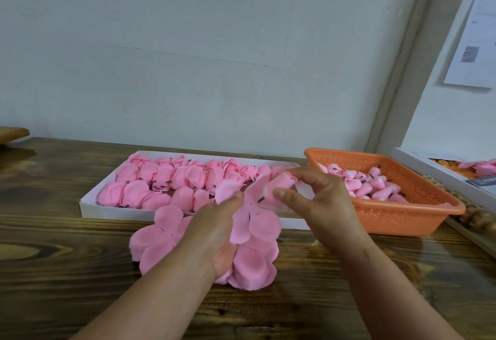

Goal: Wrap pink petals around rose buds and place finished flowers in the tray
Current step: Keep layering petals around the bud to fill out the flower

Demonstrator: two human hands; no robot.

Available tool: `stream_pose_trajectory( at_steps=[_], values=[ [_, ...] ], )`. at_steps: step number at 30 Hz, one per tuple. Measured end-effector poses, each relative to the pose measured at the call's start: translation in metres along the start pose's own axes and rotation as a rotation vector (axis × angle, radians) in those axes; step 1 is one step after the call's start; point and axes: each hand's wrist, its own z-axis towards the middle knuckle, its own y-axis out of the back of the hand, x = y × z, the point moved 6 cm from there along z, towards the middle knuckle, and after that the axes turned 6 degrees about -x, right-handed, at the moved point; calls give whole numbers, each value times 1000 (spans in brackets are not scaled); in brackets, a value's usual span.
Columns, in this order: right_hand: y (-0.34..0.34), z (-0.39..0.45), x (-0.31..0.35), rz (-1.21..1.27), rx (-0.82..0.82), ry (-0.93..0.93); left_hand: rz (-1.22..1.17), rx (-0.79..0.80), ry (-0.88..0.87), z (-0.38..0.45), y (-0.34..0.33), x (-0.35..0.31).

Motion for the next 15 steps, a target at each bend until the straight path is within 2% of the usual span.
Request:
stream_pose_trajectory(
  at_steps=[7, 15],
  values=[
    [-6, -1, 5, -49, 36, 32, -54, -5, 29, -4, -3, 2],
    [-10, -3, 3, -291, 28, 59, -59, 41, 7, -11, -5, -1]
  ],
)
